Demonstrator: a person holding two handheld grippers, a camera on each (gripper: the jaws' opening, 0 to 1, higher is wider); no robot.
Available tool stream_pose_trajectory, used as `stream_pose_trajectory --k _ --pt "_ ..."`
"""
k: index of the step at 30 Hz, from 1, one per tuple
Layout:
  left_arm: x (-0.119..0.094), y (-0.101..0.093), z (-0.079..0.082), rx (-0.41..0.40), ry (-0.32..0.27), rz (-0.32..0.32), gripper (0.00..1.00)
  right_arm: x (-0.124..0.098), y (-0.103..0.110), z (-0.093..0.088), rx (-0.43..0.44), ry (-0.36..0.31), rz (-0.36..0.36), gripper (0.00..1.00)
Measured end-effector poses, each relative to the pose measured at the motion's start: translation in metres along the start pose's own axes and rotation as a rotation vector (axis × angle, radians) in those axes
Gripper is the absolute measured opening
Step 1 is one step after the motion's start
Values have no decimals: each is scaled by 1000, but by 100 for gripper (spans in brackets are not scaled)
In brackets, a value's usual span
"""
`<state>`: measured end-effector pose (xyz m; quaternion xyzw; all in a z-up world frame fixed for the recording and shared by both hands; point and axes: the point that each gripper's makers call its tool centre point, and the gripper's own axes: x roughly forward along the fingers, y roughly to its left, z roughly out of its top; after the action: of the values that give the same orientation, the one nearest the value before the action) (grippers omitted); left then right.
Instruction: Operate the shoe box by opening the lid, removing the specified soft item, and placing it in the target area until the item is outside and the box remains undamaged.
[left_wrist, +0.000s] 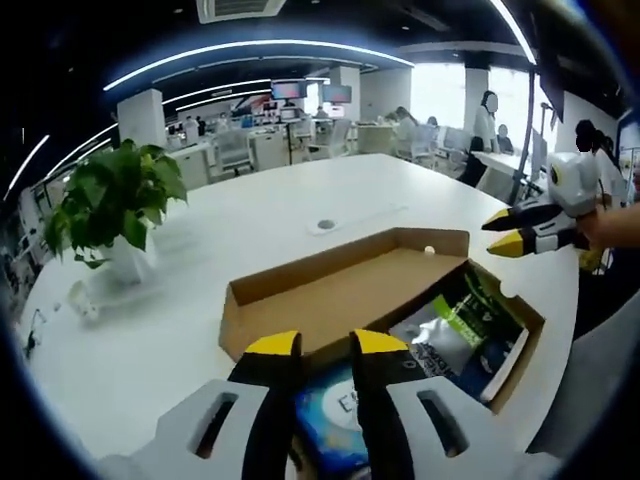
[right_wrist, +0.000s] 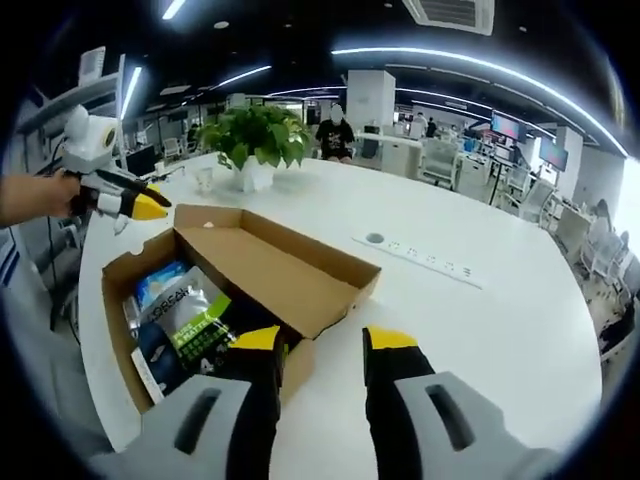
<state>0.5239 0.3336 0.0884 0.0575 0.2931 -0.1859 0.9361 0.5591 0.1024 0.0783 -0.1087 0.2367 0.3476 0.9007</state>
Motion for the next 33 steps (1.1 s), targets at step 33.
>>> stream_pose_trajectory --k 33 --pt "13 -85 -63 -343 141 -284 20 -47 53 -13 -68 -53 104 49"
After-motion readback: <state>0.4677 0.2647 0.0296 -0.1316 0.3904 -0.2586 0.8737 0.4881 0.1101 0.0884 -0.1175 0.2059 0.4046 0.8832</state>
